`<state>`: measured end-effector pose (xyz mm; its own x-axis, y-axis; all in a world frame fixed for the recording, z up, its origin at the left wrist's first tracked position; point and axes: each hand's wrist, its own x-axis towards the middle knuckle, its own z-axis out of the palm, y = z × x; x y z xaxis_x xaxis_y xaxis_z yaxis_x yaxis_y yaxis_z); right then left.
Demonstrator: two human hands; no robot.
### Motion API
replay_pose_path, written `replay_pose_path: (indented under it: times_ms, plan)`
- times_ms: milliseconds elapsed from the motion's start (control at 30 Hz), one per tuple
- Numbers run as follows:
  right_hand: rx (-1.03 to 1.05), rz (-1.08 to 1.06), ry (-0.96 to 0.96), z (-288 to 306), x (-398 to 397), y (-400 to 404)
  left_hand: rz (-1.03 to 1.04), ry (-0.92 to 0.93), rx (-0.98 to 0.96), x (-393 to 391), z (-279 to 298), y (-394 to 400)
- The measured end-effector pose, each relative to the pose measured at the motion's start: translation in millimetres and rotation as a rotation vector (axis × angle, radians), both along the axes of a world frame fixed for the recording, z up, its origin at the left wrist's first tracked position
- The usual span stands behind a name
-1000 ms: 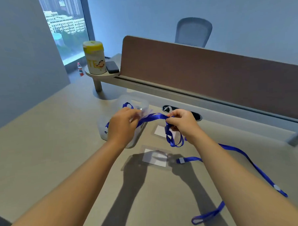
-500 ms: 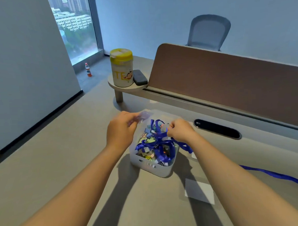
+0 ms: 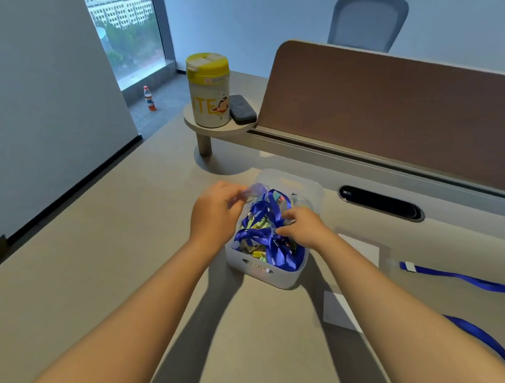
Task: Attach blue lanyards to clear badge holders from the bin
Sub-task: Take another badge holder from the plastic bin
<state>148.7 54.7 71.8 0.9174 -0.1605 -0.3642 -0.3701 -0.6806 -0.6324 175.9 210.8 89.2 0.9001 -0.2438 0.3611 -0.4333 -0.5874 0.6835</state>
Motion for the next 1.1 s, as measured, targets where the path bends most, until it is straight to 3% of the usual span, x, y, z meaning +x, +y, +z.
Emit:
replay_pose_path:
  times_ms: [233, 533, 800, 967, 1100]
  plan:
    - [-0.022, -0.129, -0.198, 31.5, -47.7, -43.6, -0.084, -0.040, -0.023, -33.7, 16.9, -37.9]
    - [0.002, -0.395, -0.255, 42.9, -204.2, -161.4, -0.291, -0.073, -0.022, -151.2, 13.2, -158.3]
    - [0.083, -0.602, -0.167, -2.2, -331.7, -241.0, -0.450, 0.020, 0.034, -258.0, -34.1, -245.4]
    - [0.147, -0.725, -0.109, -43.7, -373.7, -263.3, -0.519, 0.079, 0.098, -289.9, -58.3, -280.5]
    - [0.055, -0.770, -0.047, -75.0, -384.4, -265.3, -0.522, 0.059, 0.153, -296.2, -68.7, -291.3]
